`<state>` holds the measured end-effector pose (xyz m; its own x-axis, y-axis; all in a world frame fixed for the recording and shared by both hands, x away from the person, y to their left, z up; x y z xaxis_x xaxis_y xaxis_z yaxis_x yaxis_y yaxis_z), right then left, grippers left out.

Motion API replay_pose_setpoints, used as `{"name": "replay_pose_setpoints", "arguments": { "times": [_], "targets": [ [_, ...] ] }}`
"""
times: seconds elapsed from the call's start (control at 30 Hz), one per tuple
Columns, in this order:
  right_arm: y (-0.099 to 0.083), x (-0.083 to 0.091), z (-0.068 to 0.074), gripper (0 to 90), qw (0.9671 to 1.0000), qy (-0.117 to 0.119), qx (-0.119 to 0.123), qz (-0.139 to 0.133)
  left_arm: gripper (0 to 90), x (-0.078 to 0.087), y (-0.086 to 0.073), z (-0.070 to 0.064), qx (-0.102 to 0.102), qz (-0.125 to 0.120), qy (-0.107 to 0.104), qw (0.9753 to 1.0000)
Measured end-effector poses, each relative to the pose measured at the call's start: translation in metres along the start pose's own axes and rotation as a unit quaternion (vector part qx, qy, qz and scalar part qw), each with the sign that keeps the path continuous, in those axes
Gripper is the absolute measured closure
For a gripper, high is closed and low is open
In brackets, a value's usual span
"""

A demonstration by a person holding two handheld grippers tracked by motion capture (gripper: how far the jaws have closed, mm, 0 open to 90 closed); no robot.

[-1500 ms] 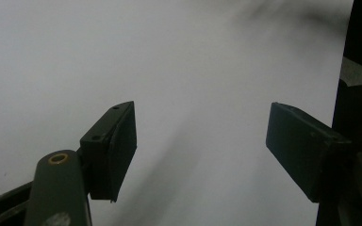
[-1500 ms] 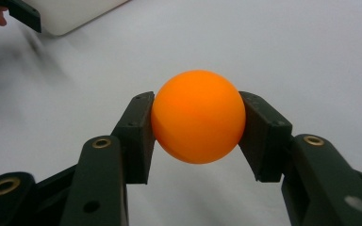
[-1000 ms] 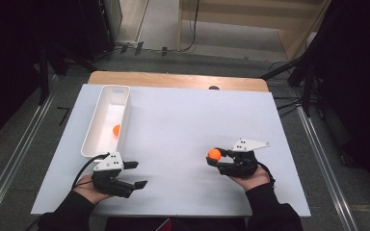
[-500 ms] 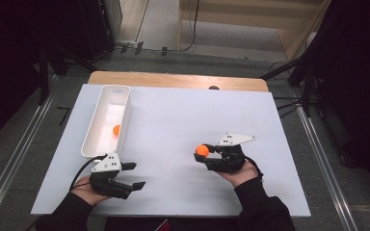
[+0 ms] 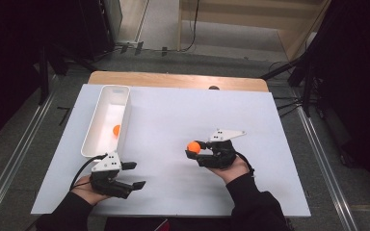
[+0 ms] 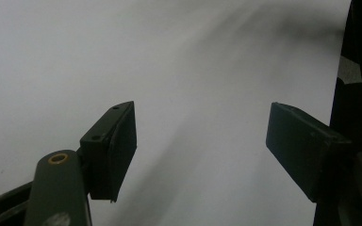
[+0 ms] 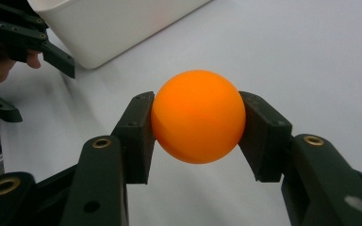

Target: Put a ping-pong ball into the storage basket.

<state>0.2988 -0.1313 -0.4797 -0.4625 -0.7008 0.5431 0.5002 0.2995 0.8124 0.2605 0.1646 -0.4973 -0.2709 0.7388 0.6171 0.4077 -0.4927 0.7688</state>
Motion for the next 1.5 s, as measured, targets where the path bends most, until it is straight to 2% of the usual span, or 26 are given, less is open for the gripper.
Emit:
{"name": "replay_pose_setpoints", "arguments": {
  "times": [0.33,0.43,0.53,1.1,1.17,1.3,1.5],
  "targets": [
    [0.014,-0.011,0.002,48.3,1.0000,0.003,0.001,-0.003,25.5,0.000,0.000,0.000,-0.001,-0.001,-0.001,1.0000],
    [0.019,-0.014,0.004,48.3,0.9999,0.014,-0.003,-0.005,25.5,0.000,0.000,0.000,-0.001,-0.001,-0.003,1.0000],
    [0.024,-0.018,0.006,48.3,0.9999,0.014,0.003,-0.005,25.5,0.000,0.000,-0.001,0.000,-0.002,-0.003,1.0000],
    [0.052,-0.049,0.012,48.3,0.9996,0.018,0.022,0.003,25.5,0.000,0.001,-0.001,0.000,-0.009,-0.007,0.9999],
    [0.055,-0.053,0.011,48.3,0.9997,0.017,0.017,0.006,25.5,0.000,0.001,-0.001,0.000,-0.008,-0.006,0.9999],
    [0.063,-0.059,0.012,48.3,0.9997,0.021,0.012,0.002,25.5,0.000,0.001,-0.001,-0.001,-0.007,-0.007,1.0000],
    [0.071,-0.069,0.015,48.3,0.9996,0.021,0.020,-0.003,25.5,0.000,0.001,-0.001,-0.001,-0.006,-0.006,1.0000]
  ]
}}
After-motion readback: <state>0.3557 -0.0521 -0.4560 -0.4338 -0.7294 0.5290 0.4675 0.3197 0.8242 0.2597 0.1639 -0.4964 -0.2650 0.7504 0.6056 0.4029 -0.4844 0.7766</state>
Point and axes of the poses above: each handheld gripper's, and its own axes: x roughly backward along the jaws, y roughly out of its top, z roughly to its left, the point moved 4 cm from there along -x, roughly forward along the jaws, and after that the axes turned 1 degree about x, right-handed, at the moved point
